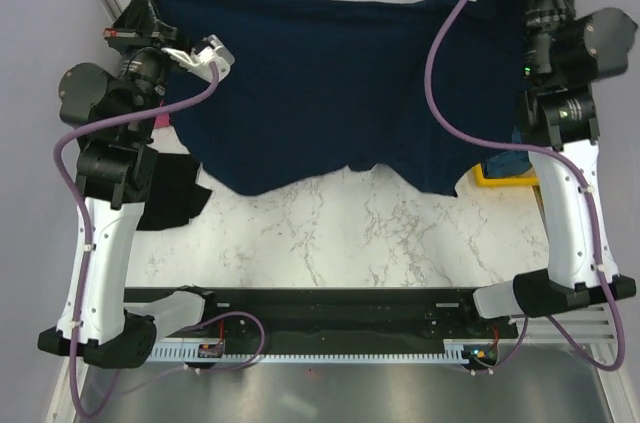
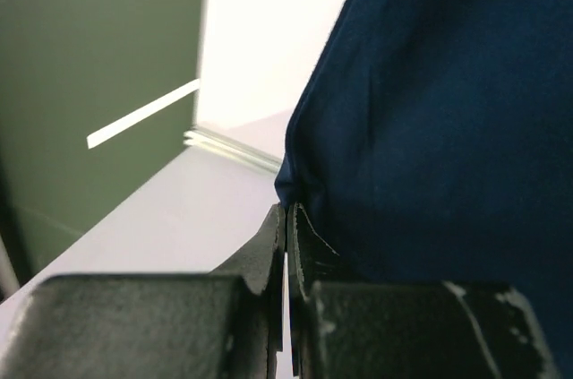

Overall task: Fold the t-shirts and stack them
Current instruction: Flatten out the tshirt

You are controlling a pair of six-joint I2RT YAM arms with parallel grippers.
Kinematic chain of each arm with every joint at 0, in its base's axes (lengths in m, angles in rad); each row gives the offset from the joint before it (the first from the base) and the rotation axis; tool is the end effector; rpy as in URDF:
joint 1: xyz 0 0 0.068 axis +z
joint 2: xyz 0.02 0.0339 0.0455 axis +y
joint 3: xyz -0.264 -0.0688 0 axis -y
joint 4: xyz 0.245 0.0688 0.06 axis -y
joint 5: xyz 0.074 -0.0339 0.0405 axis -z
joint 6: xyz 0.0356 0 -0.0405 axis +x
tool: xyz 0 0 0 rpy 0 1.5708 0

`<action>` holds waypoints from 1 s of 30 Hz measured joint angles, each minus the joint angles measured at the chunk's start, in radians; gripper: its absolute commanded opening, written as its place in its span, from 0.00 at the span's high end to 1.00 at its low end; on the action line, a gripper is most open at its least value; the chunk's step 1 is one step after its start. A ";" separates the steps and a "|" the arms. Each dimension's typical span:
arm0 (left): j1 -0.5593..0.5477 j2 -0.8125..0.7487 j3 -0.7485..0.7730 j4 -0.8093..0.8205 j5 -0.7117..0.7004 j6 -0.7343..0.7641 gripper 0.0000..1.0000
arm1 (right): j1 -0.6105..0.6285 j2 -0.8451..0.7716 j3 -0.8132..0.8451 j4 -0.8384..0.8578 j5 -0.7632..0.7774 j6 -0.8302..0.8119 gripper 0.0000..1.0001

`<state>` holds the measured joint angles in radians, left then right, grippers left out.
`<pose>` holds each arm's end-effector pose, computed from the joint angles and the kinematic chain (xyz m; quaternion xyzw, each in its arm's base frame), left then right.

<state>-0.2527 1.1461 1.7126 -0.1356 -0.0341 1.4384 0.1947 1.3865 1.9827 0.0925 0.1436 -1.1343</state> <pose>0.1797 -0.0452 0.5819 0.3942 0.3686 0.4780 0.6930 0.2217 0.0385 0.6297 -0.2115 0.3752 -0.4356 0.7904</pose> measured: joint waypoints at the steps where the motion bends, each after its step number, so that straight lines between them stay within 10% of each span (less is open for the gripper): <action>1: 0.017 0.007 -0.007 -0.022 0.018 0.000 0.98 | 0.000 0.024 0.006 -0.011 -0.011 -0.002 1.00; 12: 0.227 0.475 0.158 -0.248 0.177 0.028 0.98 | -0.062 0.433 0.156 -0.266 -0.165 -0.059 1.00; 19: 0.244 0.927 0.736 -0.240 0.159 0.071 0.98 | -0.106 0.694 0.430 -0.241 -0.173 -0.148 1.00; 30: 0.188 0.745 0.562 0.237 0.099 0.100 0.98 | -0.133 0.516 0.388 -0.031 -0.219 -0.239 1.00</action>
<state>-0.0650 1.8915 2.2749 0.1009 0.0650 1.5387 0.0616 1.9022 2.3703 0.0620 -0.0750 -1.3731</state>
